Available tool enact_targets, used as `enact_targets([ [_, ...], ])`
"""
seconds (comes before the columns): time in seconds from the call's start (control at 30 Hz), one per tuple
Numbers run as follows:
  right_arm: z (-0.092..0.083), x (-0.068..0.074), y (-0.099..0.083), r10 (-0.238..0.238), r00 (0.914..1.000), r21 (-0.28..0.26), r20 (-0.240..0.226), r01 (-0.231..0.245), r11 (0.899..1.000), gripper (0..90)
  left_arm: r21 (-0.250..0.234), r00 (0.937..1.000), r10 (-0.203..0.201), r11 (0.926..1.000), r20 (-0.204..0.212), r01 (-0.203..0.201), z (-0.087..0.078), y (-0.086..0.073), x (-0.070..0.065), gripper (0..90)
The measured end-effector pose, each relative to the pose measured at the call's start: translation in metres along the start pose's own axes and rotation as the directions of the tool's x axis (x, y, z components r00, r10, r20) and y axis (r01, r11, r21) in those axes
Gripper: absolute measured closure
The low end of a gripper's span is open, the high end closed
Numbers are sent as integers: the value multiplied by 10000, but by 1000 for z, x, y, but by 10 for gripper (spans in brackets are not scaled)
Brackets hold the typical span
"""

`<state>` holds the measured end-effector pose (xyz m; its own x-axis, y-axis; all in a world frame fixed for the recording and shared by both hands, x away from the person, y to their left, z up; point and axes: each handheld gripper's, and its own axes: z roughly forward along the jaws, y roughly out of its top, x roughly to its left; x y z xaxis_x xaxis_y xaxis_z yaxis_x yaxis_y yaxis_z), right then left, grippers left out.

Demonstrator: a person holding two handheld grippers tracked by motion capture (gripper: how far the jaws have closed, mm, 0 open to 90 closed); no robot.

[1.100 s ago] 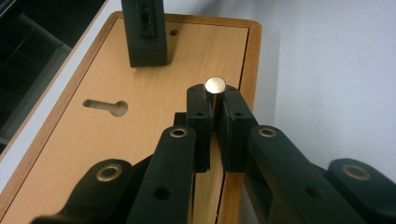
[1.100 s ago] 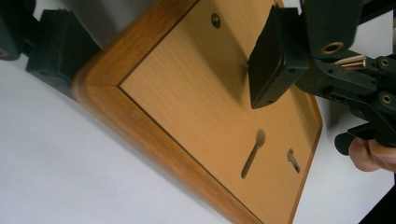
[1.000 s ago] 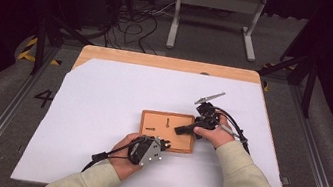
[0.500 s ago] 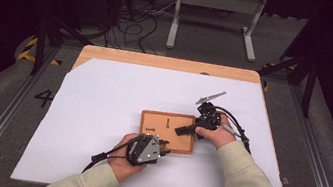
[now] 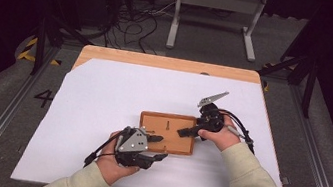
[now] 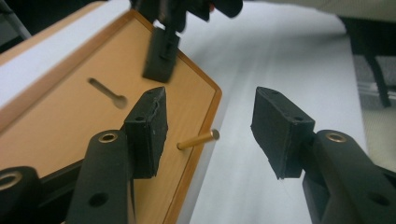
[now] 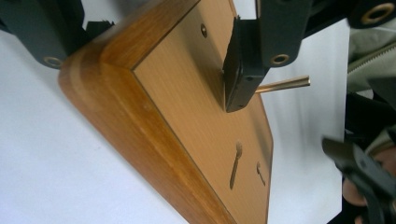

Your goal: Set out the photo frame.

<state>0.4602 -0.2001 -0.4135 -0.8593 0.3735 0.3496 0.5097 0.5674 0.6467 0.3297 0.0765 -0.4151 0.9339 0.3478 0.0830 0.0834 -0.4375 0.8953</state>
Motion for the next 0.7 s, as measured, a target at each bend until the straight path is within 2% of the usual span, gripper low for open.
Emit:
enact_targets([
  [0.1,-3,6,0,-332,9994,85,95,331,9994,492,-267,9996,-188,9995,-193,183,-10,0,6,450],
  [0.23,-7,13,0,-820,9963,186,269,815,9965,510,-441,9968,-655,9970,-464,634,-22,-4,17,426],
  [0.37,-9,21,0,-1511,9874,336,461,1497,9882,524,-729,9922,-917,9937,-843,856,-34,-7,26,427],
  [0.47,-12,30,-1,-2074,9761,553,647,2040,9774,536,-1147,9843,-1331,9861,-1156,1199,-45,-10,35,427],
  [0.5,-12,30,-1,-2074,9761,553,647,2040,9774,536,-1147,9843,-1331,9861,-1156,1199,-45,-10,35,427],
  [0.53,-13,33,-1,-2263,9714,609,721,2222,9731,542,-1252,9819,-1437,9838,-1235,1283,-48,-11,38,427],
  [0.57,-14,39,-4,-2619,9611,625,874,2571,9644,549,-1320,9797,-1501,9823,-1326,1327,-51,-12,40,427],
  [0.6,-14,39,-4,-2619,9611,625,874,2571,9644,549,-1379,9767,-1612,9802,-1418,1418,-53,-13,42,427],
  [0.7,-16,47,-8,-3147,9434,611,1045,3097,9489,571,-1439,9685,-1813,9770,-1705,1575,-59,-18,49,426],
])
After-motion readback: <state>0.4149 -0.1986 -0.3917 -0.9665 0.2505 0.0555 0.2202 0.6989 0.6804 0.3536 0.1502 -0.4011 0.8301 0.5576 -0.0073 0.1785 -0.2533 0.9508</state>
